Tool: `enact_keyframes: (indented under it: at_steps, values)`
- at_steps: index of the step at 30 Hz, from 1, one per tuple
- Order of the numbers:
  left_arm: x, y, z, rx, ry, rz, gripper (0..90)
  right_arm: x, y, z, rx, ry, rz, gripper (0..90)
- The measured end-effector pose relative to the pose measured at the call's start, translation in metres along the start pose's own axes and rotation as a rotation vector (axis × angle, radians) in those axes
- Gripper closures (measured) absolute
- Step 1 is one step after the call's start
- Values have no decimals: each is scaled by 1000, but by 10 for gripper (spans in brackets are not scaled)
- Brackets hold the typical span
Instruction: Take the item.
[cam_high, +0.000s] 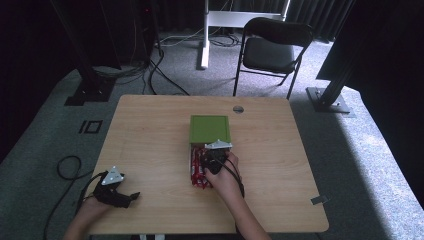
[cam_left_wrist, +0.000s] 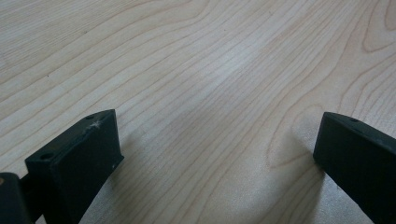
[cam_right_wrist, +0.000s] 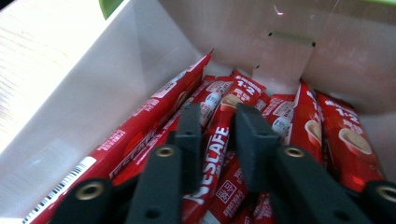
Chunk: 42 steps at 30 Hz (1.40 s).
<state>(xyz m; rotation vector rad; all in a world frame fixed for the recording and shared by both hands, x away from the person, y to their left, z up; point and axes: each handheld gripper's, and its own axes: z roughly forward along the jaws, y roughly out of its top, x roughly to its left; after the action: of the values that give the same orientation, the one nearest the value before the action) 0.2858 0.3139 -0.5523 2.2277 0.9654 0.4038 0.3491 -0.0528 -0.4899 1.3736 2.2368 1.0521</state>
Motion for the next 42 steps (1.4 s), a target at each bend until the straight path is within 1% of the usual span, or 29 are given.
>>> enact_keyframes:
  at_steps: [1,2,4,7,9,11,12,13,14,16,17,19,20,21,22,23,24,25,30,31,32,34,35,36,38,39,40,41,42]
  values:
    - [0,0,0,0,0,0,15,0,0,-1,0,2,-11,780]
    - [0,0,0,0,0,0,15,0,1,-2,-1,6,-10,784]
    - [0,0,0,0,0,0,15,-1,2,-5,-20,29,6,789]
    - [0,0,0,-1,0,-1,15,-2,4,-13,-57,45,6,790]
    - [0,0,0,1,0,1,15,-2,6,-20,-80,57,-5,790]
    - [0,0,0,1,0,1,15,-2,7,-26,-89,86,-10,790]
    - [0,0,0,0,0,1,15,-1,8,-29,-101,77,-19,790]
    - [0,0,0,-1,0,0,15,-1,8,-31,-101,79,-27,790]
    - [0,0,0,-1,0,-1,15,-1,7,-32,-101,99,-19,790]
    - [0,0,0,-1,0,-1,15,0,6,-35,-96,92,-37,790]
    - [0,0,0,-1,0,0,15,-1,5,-36,-99,107,-28,790]
    - [0,0,0,-1,0,-1,15,0,4,-39,-99,105,-42,790]
    - [0,0,0,-1,0,-1,15,0,3,-41,-113,112,-36,790]
    - [0,0,0,-1,0,-1,15,1,3,-43,-112,119,-45,790]
    - [0,0,0,-1,1,1,15,1,2,-45,-132,128,-34,790]
    - [0,0,0,-1,1,1,15,1,1,-47,-136,119,-45,790]
    - [0,0,0,-1,0,0,15,0,0,-48,-130,120,-52,791]
    - [0,0,0,-1,0,-1,15,-1,-1,-50,-138,137,-34,791]
    - [0,0,0,-1,-1,-2,15,-4,-7,-54,-129,133,-53,790]
    - [0,0,0,-1,-1,-2,15,-4,-8,-55,-135,135,-54,790]
    - [0,0,0,-1,-1,-2,15,-5,-10,-57,-125,143,-55,790]
    - [0,0,0,-1,0,-1,15,-6,-12,-62,-140,148,-50,790]
    - [0,0,0,-1,-1,-2,15,-6,-13,-64,-130,151,-56,790]
    - [0,0,0,-1,0,-2,15,-6,-13,-67,-144,164,-45,790]
    - [0,0,0,-1,-1,-2,15,-6,-14,-73,-137,177,-49,790]
    - [0,0,0,1,-1,-1,15,-6,-15,-76,-149,181,-47,790]
    - [0,0,0,1,-1,-1,15,-5,-16,-78,-141,180,-60,790]
    - [0,0,0,1,-1,-1,15,-5,-16,-81,-142,192,-60,790]
    - [0,0,0,1,-1,-1,15,-4,-17,-85,-154,189,-63,790]
